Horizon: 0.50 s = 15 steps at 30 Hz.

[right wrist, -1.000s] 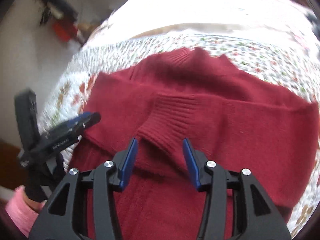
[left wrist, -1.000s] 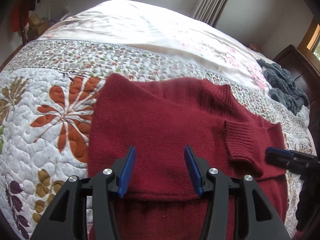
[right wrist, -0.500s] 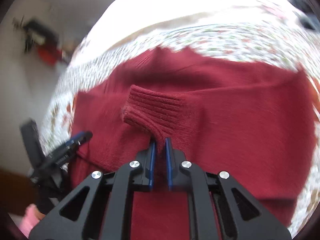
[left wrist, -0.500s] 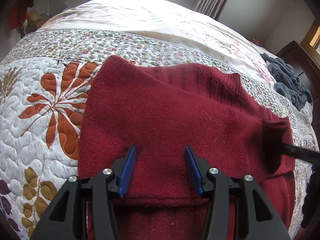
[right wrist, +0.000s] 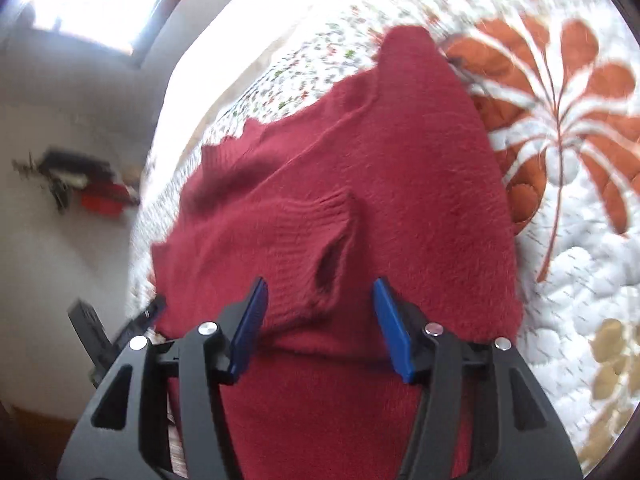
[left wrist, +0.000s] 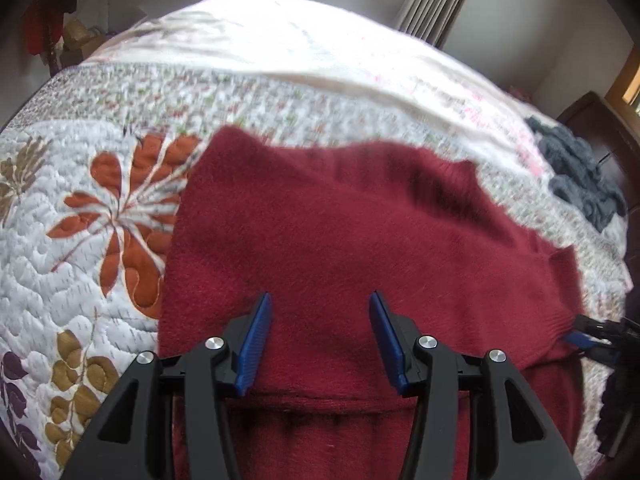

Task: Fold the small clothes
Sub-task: 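Move both tools down to the sweater hem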

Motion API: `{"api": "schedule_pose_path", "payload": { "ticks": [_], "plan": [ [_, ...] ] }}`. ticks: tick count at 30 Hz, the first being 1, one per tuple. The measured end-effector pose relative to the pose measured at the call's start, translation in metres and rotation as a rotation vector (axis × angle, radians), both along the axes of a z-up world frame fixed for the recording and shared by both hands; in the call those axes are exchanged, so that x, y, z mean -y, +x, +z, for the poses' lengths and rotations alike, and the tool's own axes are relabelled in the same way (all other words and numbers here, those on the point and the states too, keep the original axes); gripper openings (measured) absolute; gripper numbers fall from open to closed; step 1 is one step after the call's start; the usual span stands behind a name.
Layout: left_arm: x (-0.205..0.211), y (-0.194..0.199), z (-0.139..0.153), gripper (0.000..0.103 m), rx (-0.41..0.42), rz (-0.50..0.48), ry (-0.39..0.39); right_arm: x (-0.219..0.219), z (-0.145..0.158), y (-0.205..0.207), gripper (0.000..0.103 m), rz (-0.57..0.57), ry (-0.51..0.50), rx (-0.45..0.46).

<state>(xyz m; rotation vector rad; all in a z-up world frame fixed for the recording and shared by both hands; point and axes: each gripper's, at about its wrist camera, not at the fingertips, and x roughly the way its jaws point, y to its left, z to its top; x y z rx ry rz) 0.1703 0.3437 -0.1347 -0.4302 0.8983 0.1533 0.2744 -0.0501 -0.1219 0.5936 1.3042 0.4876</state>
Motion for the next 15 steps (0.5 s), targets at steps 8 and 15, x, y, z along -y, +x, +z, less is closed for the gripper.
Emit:
{"api": "schedule_pose_path", "payload": {
  "ticks": [8,15],
  "plan": [
    [0.015,0.014,-0.001,0.051,-0.022,-0.059,0.025,-0.013,0.005,0.009,0.009,0.059,-0.033,-0.009],
    [0.008,0.012,-0.022,0.053,-0.045,-0.057,0.011,-0.019,-0.015,-0.002,0.008,0.081,-0.158,-0.020]
  ]
}}
